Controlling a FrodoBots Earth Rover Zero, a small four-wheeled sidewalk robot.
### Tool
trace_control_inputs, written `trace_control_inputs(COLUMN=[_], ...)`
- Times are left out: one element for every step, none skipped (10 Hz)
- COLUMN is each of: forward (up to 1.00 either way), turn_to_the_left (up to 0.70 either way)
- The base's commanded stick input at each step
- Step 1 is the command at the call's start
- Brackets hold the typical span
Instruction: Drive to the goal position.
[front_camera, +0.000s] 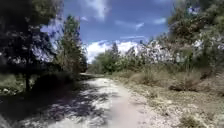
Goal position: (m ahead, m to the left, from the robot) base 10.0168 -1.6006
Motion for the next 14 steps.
trace_control_inputs(forward=[0.84,0.84,0.84,0.84,0.84,0.84,0.84,0.84,0.84,0.84,0.84,0.84,0.84,0.84], turn_to_the_left=[0.0,0.0,0.0,0.04,0.2,0.34,0.08,0.0,0.0,0.0,0.0,0.0,0.0,0.0])
